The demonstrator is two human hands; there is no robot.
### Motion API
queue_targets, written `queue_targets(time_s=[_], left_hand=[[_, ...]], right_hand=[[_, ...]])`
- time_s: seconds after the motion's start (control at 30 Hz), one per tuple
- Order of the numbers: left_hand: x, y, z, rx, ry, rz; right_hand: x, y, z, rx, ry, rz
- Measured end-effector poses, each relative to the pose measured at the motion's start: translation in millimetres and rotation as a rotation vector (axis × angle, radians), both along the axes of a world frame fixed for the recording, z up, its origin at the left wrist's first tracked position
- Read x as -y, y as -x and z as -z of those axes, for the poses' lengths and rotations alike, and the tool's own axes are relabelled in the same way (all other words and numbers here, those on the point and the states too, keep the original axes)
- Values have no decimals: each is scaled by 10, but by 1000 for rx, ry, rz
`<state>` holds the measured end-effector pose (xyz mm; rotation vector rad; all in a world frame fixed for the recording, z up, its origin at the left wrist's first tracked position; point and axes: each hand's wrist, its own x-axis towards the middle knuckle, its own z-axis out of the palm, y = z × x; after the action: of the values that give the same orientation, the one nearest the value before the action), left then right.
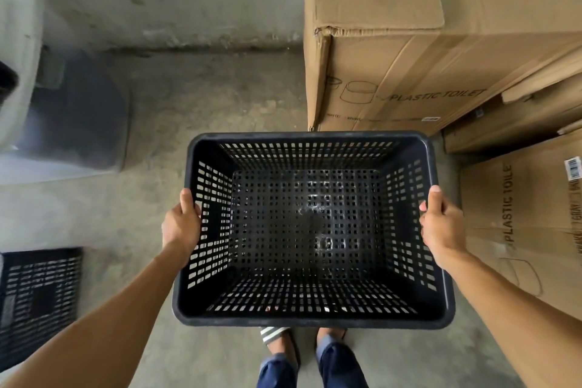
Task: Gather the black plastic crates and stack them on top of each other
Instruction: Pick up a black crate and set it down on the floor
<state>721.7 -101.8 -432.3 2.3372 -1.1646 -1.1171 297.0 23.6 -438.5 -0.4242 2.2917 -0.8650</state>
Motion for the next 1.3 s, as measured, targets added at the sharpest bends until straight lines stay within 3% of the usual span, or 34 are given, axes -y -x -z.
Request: queue_targets(time_s=[0.3, 0.7, 1.07, 1.1, 1.17, 1.23, 1.3], left_hand=[[143, -16, 21, 29, 30, 40], [-25, -95, 29, 93, -31, 12], [-86, -173, 82, 38, -52, -14], [-86, -160, 66, 54, -50, -18], [-70, -111, -21, 149, 4, 35], [-61, -89, -126, 268, 139, 180], [-127, -106, -159, 352, 270, 331]], right_hand=[[122, -34, 72, -29, -2, 10], [242, -10, -50, 110, -67, -97], [193, -101, -71, 87, -111, -60], [208, -117, -91, 39, -131, -77], [239, -113, -112, -252, -174, -205], [235, -124, -172, -562, -88, -384], [198, -135, -181, -697, -10, -503]])
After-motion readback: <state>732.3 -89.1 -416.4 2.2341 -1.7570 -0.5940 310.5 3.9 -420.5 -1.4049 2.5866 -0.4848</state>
